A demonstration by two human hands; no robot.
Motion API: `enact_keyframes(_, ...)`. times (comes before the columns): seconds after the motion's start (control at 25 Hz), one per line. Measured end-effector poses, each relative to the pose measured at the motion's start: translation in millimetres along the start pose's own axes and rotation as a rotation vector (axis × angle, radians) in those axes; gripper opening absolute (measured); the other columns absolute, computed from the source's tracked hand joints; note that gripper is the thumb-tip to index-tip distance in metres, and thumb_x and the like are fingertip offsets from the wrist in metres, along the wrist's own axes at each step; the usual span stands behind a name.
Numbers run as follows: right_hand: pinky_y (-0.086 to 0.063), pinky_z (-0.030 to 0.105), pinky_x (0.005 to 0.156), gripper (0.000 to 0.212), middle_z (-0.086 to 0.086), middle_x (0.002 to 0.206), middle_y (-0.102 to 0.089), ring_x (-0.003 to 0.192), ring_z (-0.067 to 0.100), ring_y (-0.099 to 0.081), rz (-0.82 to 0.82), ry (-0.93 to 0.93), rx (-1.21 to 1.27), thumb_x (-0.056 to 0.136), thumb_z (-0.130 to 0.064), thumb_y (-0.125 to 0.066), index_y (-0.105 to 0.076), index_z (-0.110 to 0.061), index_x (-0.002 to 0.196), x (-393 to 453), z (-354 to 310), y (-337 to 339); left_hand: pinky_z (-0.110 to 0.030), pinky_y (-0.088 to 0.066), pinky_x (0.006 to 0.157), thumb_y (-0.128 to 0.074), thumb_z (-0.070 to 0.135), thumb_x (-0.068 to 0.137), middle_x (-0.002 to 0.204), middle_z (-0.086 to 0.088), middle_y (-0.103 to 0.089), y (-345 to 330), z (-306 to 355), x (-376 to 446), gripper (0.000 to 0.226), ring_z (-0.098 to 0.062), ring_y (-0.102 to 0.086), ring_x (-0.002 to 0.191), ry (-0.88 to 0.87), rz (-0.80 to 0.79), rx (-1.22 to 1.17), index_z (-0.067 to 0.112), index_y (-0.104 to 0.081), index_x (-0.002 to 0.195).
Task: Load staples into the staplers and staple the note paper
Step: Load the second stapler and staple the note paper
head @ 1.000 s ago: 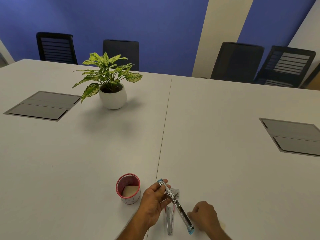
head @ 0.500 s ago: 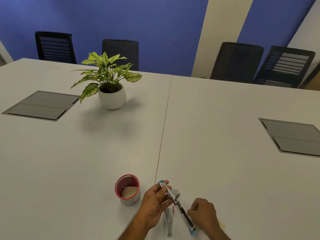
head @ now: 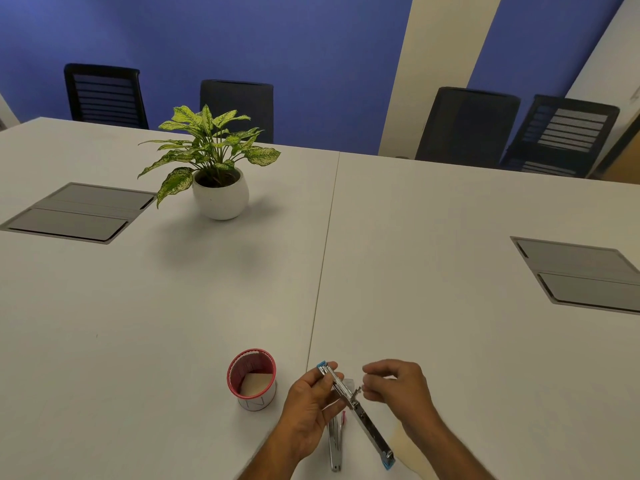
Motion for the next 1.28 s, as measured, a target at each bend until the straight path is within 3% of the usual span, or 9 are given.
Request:
enact_keyframes(0.12,-0.064,0.034,0.067,0.018,0.004,0.078,-0.076,0.070,0.018,-0.075,0.003,0.069,0.006,0.072,-0.008,-0.082,-0.078,-0.020,0.085,-8,-20,-5,-0.039,-0.062,0.072,-0.059,0.007,0.096,0.095,-0.013,-0.076,-2,-2,-2,0.023,-0.032,-0.074,0.093,-0.002,0.004,0.004,0.006,-0.068,0.117)
enact_keyframes(0.28,-0.061,0.021,0.068,0.020,-0.009,0.071,-0.075,0.070,0.001,-0.071,-0.016,0.202,-0.204,0.071,-0.020,-0.083,-0.075,-0.029,0.086,-20,-36,-18,-0.037,-0.062,0.074,-0.060,0.010,0.096,0.108,-0.016,-0.076,-8,-2,-6,0.023,-0.030,-0.074,0.098,-0.012,-0.008,0.005,0.010,-0.068,0.118)
enact_keyframes(0.44,-0.055,0.011,0.070,0.021,-0.015,0.075,-0.074,0.070,-0.002,-0.070,0.014,0.275,-0.391,0.076,-0.030,-0.078,-0.076,-0.029,0.096,-26,-38,-26,-0.038,-0.063,0.076,-0.058,0.011,0.098,0.111,-0.015,-0.075,-14,-2,-10,0.024,-0.032,-0.073,0.102,-0.023,-0.022,0.002,0.011,-0.066,0.120)
enact_keyframes(0.8,-0.056,0.015,0.078,0.028,-0.009,0.093,-0.078,0.074,0.002,-0.070,0.031,0.281,-0.459,0.080,-0.034,-0.077,-0.077,-0.024,0.106,-25,-36,-26,-0.039,-0.063,0.078,-0.058,0.010,0.097,0.111,-0.015,-0.076,-17,0,-13,0.026,-0.032,-0.073,0.102,-0.050,-0.023,0.010,0.010,-0.065,0.122)
enact_keyframes(1.12,-0.060,0.023,0.080,0.027,-0.009,0.088,-0.078,0.075,0.001,-0.071,0.042,0.271,-0.482,0.076,-0.030,-0.077,-0.077,-0.024,0.102,-26,-38,-25,-0.037,-0.063,0.076,-0.056,0.008,0.099,0.113,-0.015,-0.075,-17,-2,-12,0.025,-0.031,-0.073,0.104,-0.043,-0.028,-0.014,0.011,-0.066,0.121)
enact_keyframes(1.28,-0.060,0.020,0.079,0.029,-0.009,0.089,-0.078,0.075,0.001,-0.070,0.037,0.258,-0.489,0.075,-0.029,-0.077,-0.077,-0.023,0.103,-25,-37,-26,-0.036,-0.062,0.075,-0.055,0.008,0.099,0.113,-0.015,-0.075,-16,-4,-10,0.025,-0.031,-0.073,0.103,-0.033,-0.031,-0.026,0.011,-0.067,0.121)
Point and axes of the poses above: each hand's wrist, its own x-axis towards the middle knuckle, its own y-axis out of the back of the hand, z = x × y, the point moved 8 cm from there along x, towards the middle knuckle
